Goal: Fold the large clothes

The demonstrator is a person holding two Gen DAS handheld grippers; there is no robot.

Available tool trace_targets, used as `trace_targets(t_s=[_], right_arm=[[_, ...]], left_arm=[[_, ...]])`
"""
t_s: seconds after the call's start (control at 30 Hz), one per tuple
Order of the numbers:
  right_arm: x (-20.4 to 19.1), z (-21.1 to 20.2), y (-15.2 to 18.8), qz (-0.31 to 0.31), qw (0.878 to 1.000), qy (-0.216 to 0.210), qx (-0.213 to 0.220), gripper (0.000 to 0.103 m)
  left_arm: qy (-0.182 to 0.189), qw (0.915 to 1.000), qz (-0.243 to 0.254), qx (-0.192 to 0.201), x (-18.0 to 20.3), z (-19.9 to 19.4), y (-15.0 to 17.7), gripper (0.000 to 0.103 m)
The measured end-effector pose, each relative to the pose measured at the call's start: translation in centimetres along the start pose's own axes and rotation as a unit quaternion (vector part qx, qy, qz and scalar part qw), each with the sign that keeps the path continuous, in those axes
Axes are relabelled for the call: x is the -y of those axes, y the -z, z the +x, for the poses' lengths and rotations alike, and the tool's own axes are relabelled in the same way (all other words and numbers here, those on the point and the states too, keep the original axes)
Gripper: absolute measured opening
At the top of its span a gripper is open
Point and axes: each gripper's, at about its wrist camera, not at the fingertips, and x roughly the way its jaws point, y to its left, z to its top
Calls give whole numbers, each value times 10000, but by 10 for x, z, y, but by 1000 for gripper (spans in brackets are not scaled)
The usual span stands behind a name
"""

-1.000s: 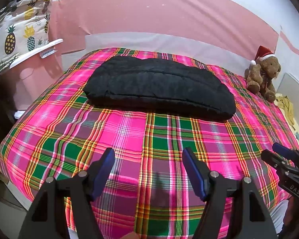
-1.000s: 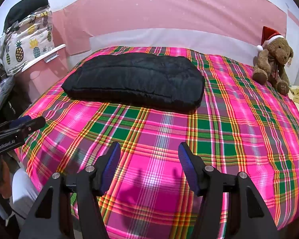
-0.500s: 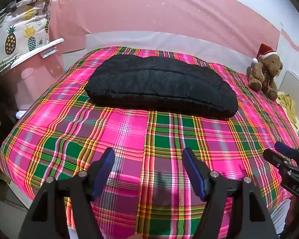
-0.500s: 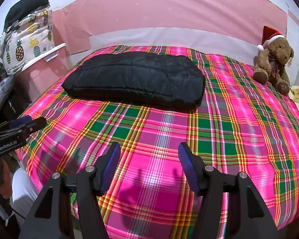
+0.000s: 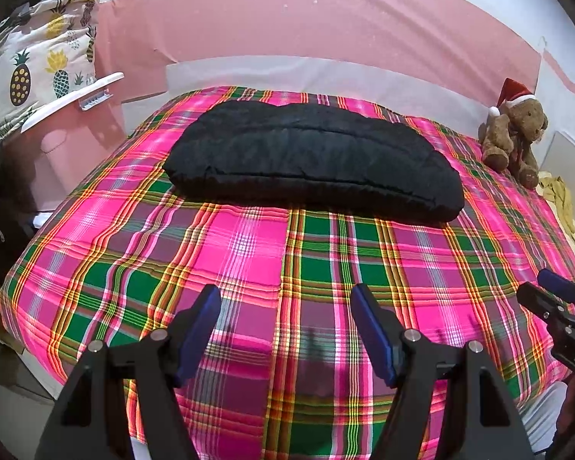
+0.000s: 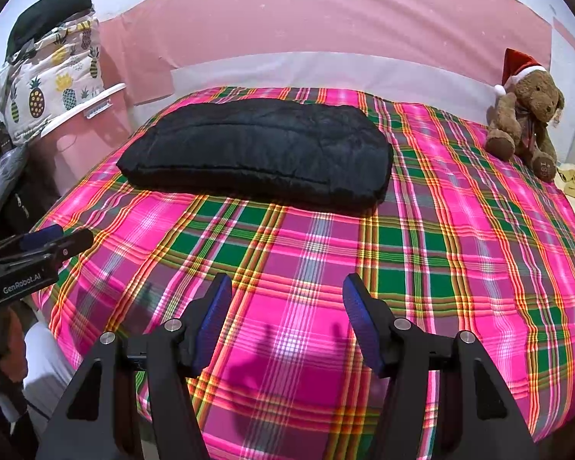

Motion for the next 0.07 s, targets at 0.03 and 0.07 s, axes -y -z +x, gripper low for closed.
trace_targets(t_s=[0.03, 0.07], right_arm=[[1, 0, -1, 5, 10000, -3, -1, 60], [2, 0, 0, 13, 10000, -1, 1, 60]], left_arm=[[-24, 10000, 7, 10, 0, 0, 0, 72], [-23, 10000, 10, 5, -1, 0, 0, 72]])
